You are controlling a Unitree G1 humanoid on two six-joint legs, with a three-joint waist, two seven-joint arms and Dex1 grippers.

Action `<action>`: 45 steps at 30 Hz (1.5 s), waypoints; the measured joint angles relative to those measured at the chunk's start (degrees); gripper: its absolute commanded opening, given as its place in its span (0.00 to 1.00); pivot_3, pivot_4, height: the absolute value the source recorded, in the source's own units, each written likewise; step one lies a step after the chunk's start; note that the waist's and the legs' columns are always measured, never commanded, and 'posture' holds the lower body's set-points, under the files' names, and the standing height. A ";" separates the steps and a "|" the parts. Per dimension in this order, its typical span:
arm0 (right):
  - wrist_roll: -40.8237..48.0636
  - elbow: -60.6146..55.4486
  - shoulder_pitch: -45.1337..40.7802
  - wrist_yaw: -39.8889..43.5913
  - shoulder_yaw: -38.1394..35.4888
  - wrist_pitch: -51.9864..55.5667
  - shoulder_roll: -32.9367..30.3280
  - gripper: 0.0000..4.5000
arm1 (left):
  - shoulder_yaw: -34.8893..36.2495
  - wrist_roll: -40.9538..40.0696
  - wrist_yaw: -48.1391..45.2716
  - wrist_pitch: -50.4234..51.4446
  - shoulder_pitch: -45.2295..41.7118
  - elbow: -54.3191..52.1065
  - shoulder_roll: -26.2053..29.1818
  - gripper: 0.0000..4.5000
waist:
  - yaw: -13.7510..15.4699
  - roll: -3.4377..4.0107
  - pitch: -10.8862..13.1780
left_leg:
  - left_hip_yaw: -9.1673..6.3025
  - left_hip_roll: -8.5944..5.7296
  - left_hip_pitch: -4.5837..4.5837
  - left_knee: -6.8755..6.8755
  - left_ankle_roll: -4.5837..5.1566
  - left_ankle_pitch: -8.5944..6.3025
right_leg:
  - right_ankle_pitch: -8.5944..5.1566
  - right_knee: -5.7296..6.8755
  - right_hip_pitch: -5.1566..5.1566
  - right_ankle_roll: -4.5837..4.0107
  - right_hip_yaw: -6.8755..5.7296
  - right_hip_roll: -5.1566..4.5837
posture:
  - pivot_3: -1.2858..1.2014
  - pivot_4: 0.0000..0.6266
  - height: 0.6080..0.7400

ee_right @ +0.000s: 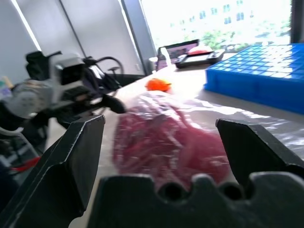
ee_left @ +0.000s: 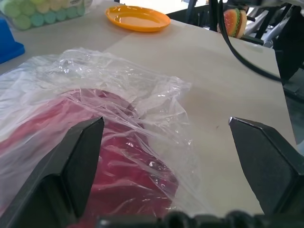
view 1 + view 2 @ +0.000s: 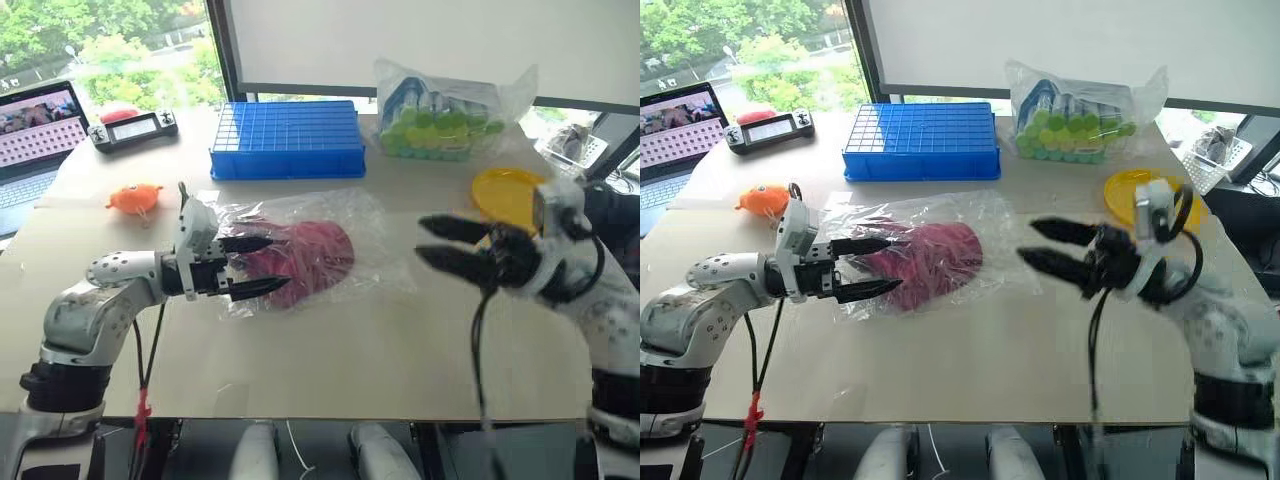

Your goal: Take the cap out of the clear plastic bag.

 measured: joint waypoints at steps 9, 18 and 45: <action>3.43 -15.79 7.36 -19.74 0.60 3.79 -0.69 0.99 | -1.84 -0.05 0.04 -0.02 -0.53 -0.21 -1.68 1.00 | -0.15 -0.09 -0.04 | -0.12 -0.04 -0.02 0.34 0.00 0.06 | 0.02 0.01 0.08 0.13 -0.02 0.00 | 0.52 0.24 0.80; -10.27 -16.42 9.39 -23.93 7.08 1.17 -2.65 0.99 | -4.90 3.79 -2.14 -2.36 -2.87 5.08 -1.77 1.00 | -0.06 -0.09 -0.04 | -0.25 -0.07 -0.12 0.16 0.00 0.05 | -0.04 -0.02 -0.01 0.03 -0.15 0.00 | 0.52 0.24 0.80; -16.04 -19.13 10.54 -23.96 7.20 -0.56 -6.58 0.99 | -5.83 15.43 -7.78 -9.45 -16.28 26.19 -1.73 1.00 | 0.10 -0.13 -0.02 | -0.53 -0.09 -0.31 0.21 0.00 0.06 | 0.00 -0.05 0.02 -0.06 -0.44 0.00 | 0.52 0.24 0.80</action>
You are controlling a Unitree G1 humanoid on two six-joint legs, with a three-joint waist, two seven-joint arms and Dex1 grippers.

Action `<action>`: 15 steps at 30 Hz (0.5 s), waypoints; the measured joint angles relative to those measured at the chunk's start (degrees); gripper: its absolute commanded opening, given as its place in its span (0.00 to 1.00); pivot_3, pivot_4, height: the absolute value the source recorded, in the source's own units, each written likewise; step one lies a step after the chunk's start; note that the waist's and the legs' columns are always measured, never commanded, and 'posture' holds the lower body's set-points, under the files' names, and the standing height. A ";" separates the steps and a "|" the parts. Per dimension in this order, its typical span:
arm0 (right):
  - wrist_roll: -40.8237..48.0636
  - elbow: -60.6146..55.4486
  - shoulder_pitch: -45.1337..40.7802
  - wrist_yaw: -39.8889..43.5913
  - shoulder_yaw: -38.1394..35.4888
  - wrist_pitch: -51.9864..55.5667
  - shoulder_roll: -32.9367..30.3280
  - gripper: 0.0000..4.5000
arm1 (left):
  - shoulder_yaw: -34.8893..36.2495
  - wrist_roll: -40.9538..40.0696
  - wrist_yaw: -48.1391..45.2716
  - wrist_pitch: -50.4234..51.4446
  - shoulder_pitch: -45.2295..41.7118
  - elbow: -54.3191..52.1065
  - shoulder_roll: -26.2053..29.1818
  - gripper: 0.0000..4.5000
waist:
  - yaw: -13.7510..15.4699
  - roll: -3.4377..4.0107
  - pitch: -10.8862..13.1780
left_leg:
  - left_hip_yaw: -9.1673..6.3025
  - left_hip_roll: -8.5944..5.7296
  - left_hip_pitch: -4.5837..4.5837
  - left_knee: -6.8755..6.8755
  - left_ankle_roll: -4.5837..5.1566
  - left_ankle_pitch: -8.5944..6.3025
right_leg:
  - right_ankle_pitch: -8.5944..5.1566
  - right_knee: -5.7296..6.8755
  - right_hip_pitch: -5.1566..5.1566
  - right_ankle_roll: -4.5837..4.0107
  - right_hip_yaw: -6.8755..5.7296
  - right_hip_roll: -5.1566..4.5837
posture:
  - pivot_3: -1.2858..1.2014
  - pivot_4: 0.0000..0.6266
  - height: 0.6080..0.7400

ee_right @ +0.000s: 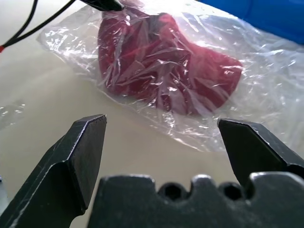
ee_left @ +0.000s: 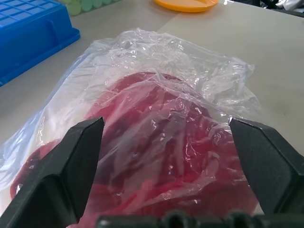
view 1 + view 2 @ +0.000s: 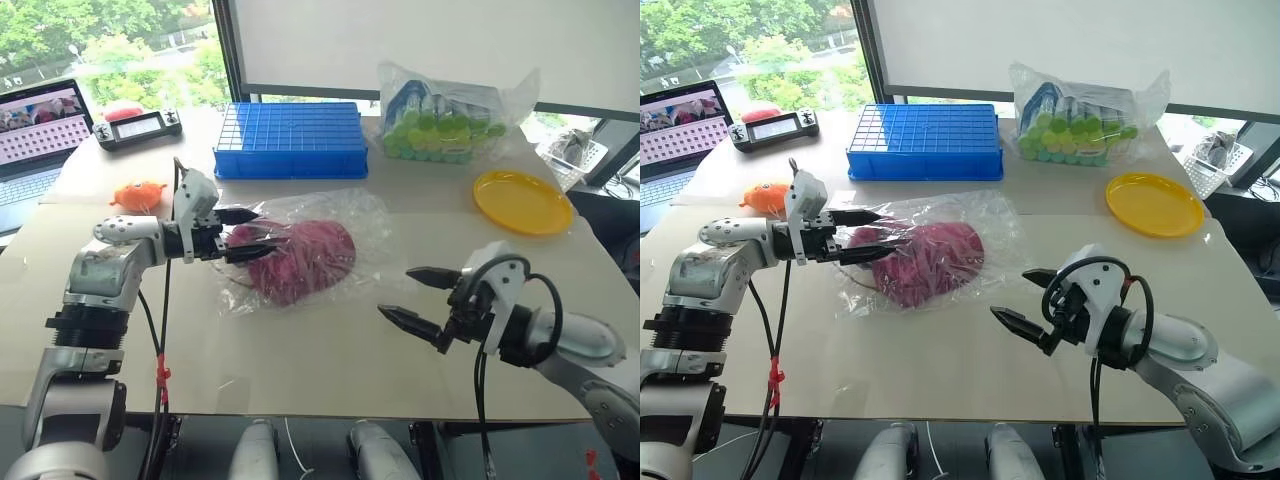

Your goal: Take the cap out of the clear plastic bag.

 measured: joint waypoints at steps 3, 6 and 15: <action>-0.59 -0.08 1.66 -0.12 -0.69 0.00 -0.24 0.99 | -2.24 2.23 -1.11 -1.07 -0.49 0.59 -0.07 1.00 | 0.30 0.00 0.00 | -0.03 0.00 -0.05 0.01 0.00 0.00 | 0.01 0.00 0.00 -0.02 -0.04 0.00 | 0.52 0.24 0.80; -1.31 -0.10 3.53 -0.10 -1.49 0.00 -0.71 0.99 | -4.33 4.47 -1.70 -1.94 -2.33 4.20 -1.08 1.00 | 0.57 -0.01 0.00 | -0.07 -0.02 -0.06 0.09 0.00 0.00 | 0.00 0.00 0.03 0.00 -0.08 0.00 | 0.52 0.24 0.80; -0.03 -3.11 7.43 -2.61 -5.85 0.31 -0.06 0.99 | -12.94 14.25 -1.70 -0.39 -9.48 17.60 -6.78 1.00 | 1.01 -0.02 -0.02 | -0.13 -0.05 -0.08 0.10 0.01 0.00 | 0.01 0.01 0.04 -0.02 -0.10 0.00 | 0.52 0.24 0.80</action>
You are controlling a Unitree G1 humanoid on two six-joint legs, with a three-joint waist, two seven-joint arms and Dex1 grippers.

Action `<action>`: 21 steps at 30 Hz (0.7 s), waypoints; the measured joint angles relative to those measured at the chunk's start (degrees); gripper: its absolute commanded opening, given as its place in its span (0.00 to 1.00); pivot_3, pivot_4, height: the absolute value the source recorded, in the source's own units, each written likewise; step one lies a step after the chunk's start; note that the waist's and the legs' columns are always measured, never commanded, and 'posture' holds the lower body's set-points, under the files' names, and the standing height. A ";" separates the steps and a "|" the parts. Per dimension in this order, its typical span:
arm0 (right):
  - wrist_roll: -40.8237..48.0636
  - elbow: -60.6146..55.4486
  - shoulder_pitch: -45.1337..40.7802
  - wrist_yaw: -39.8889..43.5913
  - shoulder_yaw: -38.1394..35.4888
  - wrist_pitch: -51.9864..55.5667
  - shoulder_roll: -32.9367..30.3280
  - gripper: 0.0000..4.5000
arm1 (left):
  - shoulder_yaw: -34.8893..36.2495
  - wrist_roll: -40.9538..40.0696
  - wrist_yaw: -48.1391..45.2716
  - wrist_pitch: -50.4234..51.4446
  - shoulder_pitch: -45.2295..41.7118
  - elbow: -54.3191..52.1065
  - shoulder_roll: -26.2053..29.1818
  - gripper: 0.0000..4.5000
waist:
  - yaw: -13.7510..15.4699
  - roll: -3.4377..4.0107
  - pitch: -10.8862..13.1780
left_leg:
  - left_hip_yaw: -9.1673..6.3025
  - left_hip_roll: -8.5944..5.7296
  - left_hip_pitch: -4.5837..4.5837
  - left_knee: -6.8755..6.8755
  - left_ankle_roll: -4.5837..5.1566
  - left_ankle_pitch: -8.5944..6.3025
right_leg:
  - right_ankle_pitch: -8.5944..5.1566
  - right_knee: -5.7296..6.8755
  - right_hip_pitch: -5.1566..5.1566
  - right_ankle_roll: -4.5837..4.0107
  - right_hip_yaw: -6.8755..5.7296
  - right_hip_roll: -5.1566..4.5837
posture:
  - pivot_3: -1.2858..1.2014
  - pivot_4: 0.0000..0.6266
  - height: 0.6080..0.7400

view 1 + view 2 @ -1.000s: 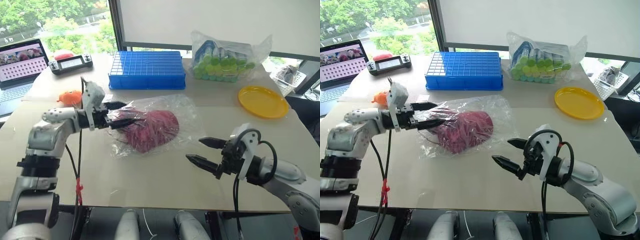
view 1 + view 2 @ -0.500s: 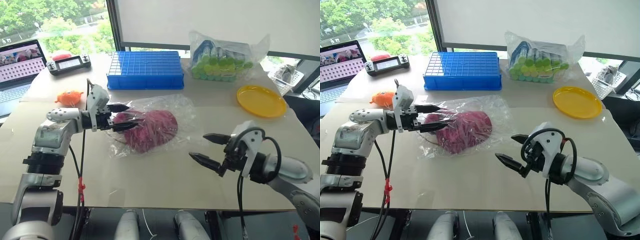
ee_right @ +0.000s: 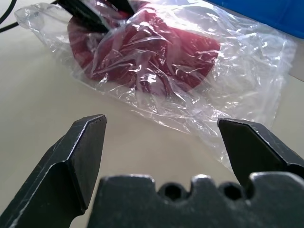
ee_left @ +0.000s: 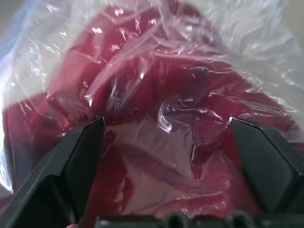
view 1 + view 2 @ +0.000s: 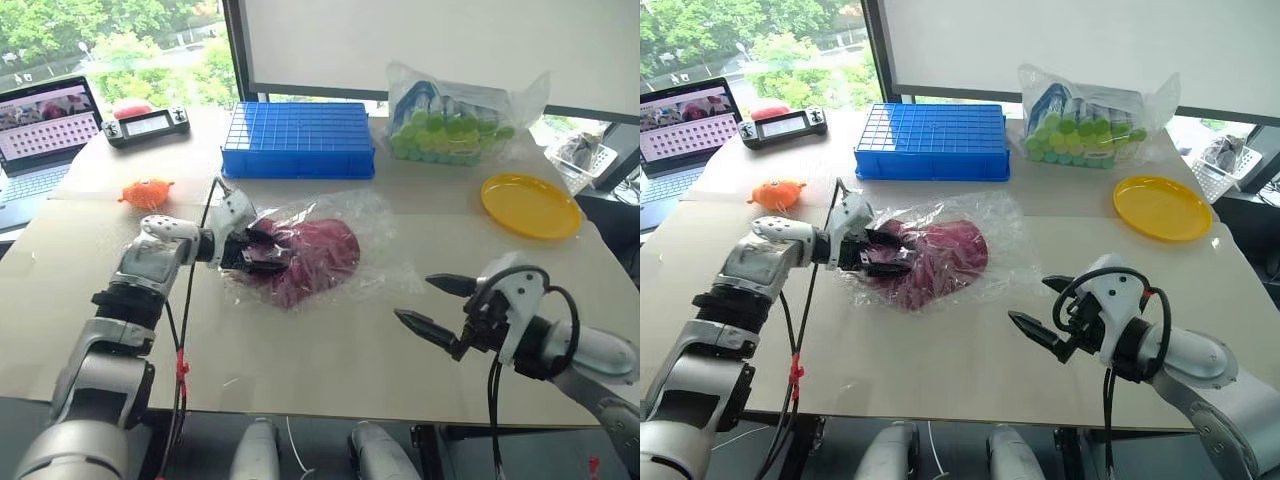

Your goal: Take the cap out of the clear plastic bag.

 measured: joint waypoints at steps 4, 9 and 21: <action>0.72 -2.14 2.54 -1.57 -1.22 0.41 0.29 0.99 | -2.25 3.16 1.40 0.78 -0.69 2.66 -1.82 1.00 | 0.10 -0.03 -0.10 | -0.02 0.00 0.08 0.00 0.00 0.00 | -0.01 0.02 0.08 0.02 -0.01 0.00 | 0.52 0.24 0.80; 1.03 -5.04 4.33 -4.05 -1.76 0.77 0.93 1.00 | -2.31 4.98 2.44 -0.30 -2.05 6.02 -3.83 0.85 | 0.10 0.00 -0.15 | -0.03 -0.02 0.59 0.02 0.00 0.00 | -0.08 0.01 0.63 0.12 -0.01 0.00 | 0.52 0.24 0.80; 3.31 -7.02 6.99 -7.60 -4.42 1.42 0.92 1.00 | -1.76 7.66 3.08 -5.44 -4.65 12.86 -6.48 0.02 | 0.15 -0.01 -0.20 | -0.07 -0.06 0.77 0.00 0.00 0.00 | -0.11 0.01 0.81 0.11 0.01 -0.01 | 0.52 0.24 0.80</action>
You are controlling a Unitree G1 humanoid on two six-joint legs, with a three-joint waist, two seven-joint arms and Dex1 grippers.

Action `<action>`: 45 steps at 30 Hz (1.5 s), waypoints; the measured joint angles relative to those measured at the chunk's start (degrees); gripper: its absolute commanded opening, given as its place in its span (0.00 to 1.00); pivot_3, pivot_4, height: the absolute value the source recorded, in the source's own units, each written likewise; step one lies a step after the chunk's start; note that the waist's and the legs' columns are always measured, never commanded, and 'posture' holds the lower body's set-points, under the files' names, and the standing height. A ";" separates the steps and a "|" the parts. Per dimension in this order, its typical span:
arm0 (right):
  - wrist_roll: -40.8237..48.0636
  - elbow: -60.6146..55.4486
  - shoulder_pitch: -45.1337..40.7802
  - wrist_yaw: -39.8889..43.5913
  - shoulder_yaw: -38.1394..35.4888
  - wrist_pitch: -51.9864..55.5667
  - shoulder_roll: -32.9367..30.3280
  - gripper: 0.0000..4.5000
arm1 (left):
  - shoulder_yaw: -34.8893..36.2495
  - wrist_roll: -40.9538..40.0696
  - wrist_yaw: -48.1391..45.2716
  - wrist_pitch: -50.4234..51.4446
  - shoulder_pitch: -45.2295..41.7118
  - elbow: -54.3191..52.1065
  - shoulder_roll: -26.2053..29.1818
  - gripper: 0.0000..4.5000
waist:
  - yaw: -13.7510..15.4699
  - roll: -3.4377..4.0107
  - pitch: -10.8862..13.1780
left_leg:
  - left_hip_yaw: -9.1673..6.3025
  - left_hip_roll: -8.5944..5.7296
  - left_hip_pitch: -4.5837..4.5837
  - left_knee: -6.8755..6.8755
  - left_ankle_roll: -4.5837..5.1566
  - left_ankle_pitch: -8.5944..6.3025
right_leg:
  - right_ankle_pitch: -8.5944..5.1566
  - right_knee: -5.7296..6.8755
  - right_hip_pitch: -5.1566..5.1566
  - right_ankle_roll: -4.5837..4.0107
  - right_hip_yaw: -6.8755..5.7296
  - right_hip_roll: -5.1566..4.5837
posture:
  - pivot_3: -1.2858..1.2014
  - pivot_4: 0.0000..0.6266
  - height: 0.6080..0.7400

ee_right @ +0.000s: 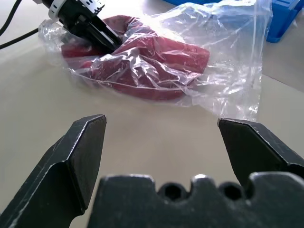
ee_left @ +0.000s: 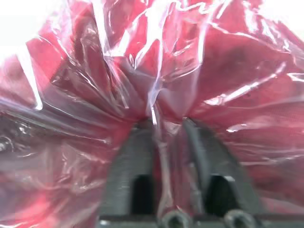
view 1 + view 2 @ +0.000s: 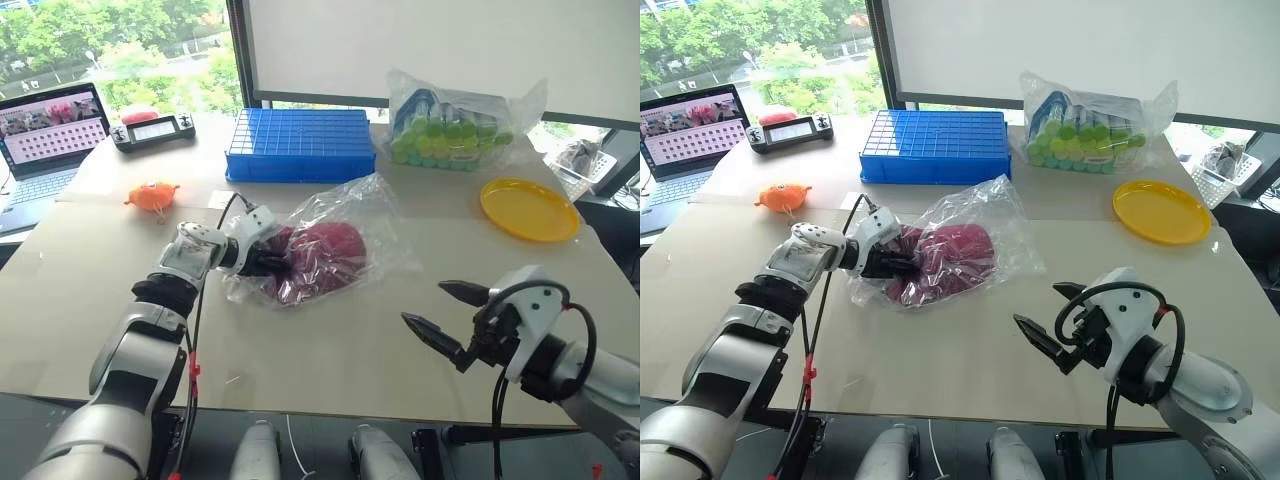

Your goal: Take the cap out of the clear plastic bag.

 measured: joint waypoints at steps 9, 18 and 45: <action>0.56 -0.07 0.79 0.02 -0.23 0.00 -0.21 1.00 | 0.09 2.06 -0.04 -5.42 -1.95 5.46 -1.39 0.02 | -0.15 0.00 -0.13 | -0.01 -0.01 0.06 0.00 0.00 0.00 | 0.00 0.00 0.06 0.01 0.00 0.00 | 0.52 0.24 0.80; -1.79 1.93 -1.95 1.72 1.07 -0.33 -0.82 1.00 | 1.20 3.13 -0.64 -12.31 -4.31 11.49 -2.22 0.02 | -0.15 -0.02 -0.13 | -0.02 -0.02 0.01 0.00 0.00 0.00 | -0.01 0.00 -0.01 0.01 0.01 0.00 | 0.52 0.24 0.80; -14.29 16.64 -3.37 13.18 0.86 -10.64 0.37 1.00 | -6.78 -2.80 -26.82 -69.10 -19.00 28.90 -1.45 0.02 | 0.14 -0.17 -0.03 | -0.14 -0.11 -0.84 -0.06 0.02 0.00 | 0.09 -0.18 -0.65 -0.14 -0.04 -0.02 | 0.52 0.24 0.80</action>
